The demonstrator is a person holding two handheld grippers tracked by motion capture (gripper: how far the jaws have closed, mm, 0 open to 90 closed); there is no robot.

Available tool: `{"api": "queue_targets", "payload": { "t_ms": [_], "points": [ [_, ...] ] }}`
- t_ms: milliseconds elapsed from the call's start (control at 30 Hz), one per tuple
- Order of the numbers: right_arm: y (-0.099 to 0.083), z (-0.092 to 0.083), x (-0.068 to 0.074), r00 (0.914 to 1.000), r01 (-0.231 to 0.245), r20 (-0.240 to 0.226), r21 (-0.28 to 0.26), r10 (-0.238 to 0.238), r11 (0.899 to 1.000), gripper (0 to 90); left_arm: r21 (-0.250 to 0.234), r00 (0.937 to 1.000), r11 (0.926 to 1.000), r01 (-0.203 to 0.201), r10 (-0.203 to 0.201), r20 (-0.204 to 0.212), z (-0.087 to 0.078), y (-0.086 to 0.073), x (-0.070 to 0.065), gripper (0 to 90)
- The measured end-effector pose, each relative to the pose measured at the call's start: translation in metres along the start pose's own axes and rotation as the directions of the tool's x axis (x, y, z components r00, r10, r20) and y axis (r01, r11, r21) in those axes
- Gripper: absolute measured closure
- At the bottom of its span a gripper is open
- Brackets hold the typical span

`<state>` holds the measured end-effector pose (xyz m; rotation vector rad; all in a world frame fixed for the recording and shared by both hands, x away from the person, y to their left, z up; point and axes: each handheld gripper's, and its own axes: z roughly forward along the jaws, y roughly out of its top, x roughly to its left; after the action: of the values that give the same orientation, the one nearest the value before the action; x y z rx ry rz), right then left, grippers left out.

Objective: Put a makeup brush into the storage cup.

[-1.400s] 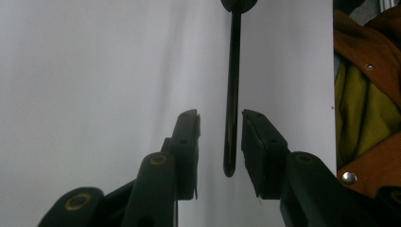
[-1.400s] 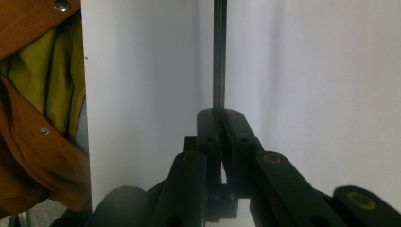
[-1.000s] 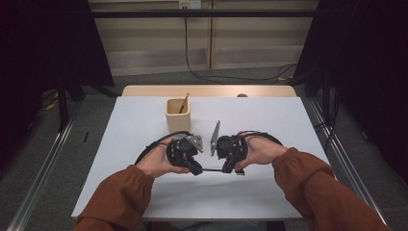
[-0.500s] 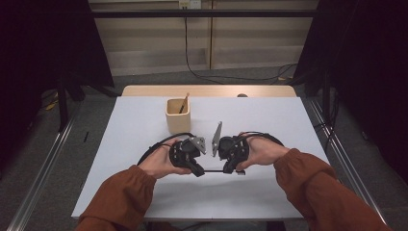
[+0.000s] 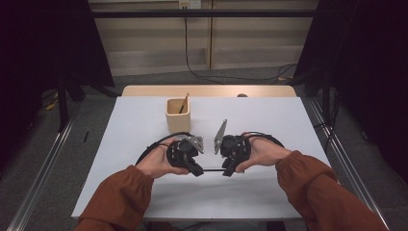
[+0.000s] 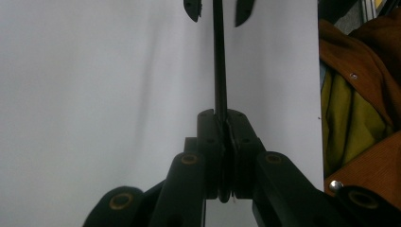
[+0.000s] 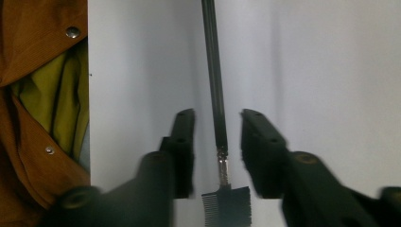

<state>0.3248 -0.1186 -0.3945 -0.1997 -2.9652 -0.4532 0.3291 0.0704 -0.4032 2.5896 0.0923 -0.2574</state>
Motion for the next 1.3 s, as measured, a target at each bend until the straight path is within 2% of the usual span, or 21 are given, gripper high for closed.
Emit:
{"api": "queue_targets", "payload": {
  "t_ms": [167, 267, 400, 600, 833, 933, 1067, 1167, 1300],
  "points": [
    [-0.002, -0.002, -0.003, 0.9997, -0.024, 0.004, -0.033, 0.024, 0.999, 42.9, -0.015, 0.9999, 0.9998, 0.012, -0.012, -0.006, -0.002, -0.001, 0.002, 85.5],
    [-0.004, -0.003, -0.004, 0.9991, -0.035, 0.019, -0.062, 0.037, 0.997, 29.3, -0.018, 0.9998, 0.9997, 0.017, -0.018, -0.010, -0.003, -0.002, 0.001, 85.5],
    [-0.004, -0.001, -0.003, 0.9984, -0.045, 0.030, -0.093, 0.048, 0.995, 19.5, -0.019, 0.9998, 0.9996, 0.020, -0.020, -0.005, -0.004, -0.004, 0.002, 85.5],
    [-0.007, -0.001, -0.004, 0.9970, -0.058, 0.042, -0.134, 0.065, 0.989, 12.5, -0.023, 0.9998, 0.9996, 0.016, -0.016, -0.008, -0.004, -0.006, 0.002, 85.5],
    [-0.016, -0.008, -0.004, 0.9954, -0.066, 0.052, -0.228, 0.080, 0.971, 11.6, -0.031, 0.9992, 0.9989, 0.035, -0.036, -0.018, -0.006, -0.012, 0.001, 85.5],
    [-0.022, -0.011, -0.005, 0.9943, -0.068, 0.064, -0.243, 0.086, 0.968, 9.6, -0.033, 0.9988, 0.9986, 0.043, -0.043, -0.022, -0.008, -0.015, 0.001, 85.5],
    [-0.031, -0.015, -0.009, 0.9916, -0.092, 0.061, -0.288, 0.114, 0.953, 6.1, -0.037, 0.9981, 0.9978, 0.055, -0.056, -0.024, -0.009, -0.021, 0.001, 85.5],
    [-0.036, -0.017, -0.008, 0.9889, -0.107, 0.067, -0.300, 0.133, 0.948, 3.3, -0.045, 0.9971, 0.9966, 0.069, -0.070, -0.029, -0.011, -0.025, 0.002, 85.5],
    [-0.045, -0.019, -0.008, 0.9875, -0.104, 0.078, -0.331, 0.137, 0.938, 3.5, -0.061, 0.9960, 0.9949, 0.080, -0.082, -0.035, -0.015, -0.031, 0.002, 85.5]
  ]
}}
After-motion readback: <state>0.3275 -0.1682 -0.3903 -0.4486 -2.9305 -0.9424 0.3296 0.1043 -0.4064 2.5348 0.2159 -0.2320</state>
